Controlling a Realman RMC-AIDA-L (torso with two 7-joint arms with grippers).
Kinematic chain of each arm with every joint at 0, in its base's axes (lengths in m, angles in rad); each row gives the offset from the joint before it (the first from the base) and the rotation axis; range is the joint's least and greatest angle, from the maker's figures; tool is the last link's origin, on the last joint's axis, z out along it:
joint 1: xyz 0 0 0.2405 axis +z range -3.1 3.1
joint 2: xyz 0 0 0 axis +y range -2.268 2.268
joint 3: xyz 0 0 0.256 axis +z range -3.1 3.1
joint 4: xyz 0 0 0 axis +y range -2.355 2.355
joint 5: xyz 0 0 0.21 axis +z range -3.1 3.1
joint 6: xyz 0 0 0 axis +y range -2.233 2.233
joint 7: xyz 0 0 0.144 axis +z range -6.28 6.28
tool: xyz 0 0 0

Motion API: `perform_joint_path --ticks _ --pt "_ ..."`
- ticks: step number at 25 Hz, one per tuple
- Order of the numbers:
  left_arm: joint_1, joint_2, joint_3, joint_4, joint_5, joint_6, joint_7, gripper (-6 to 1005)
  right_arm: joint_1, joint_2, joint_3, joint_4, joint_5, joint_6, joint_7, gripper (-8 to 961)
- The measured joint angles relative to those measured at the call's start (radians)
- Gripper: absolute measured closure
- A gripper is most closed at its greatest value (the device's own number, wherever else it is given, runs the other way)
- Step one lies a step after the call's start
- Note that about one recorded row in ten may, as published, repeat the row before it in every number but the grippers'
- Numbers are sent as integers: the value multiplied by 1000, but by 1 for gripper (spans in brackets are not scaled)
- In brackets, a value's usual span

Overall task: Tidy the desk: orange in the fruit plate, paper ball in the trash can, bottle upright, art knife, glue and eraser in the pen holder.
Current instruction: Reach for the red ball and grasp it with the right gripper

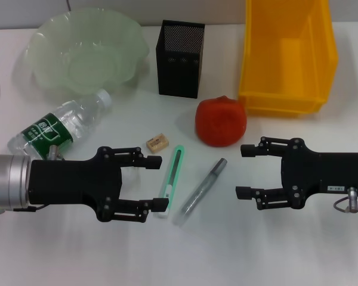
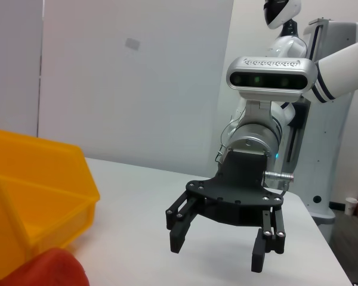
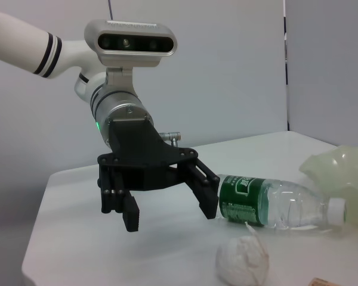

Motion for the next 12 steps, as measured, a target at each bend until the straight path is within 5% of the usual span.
perform_joint_path --ticks 12 --pt "-1 0 0 0 0 -3 0 238 0 0 0 0 1 0 0 136"
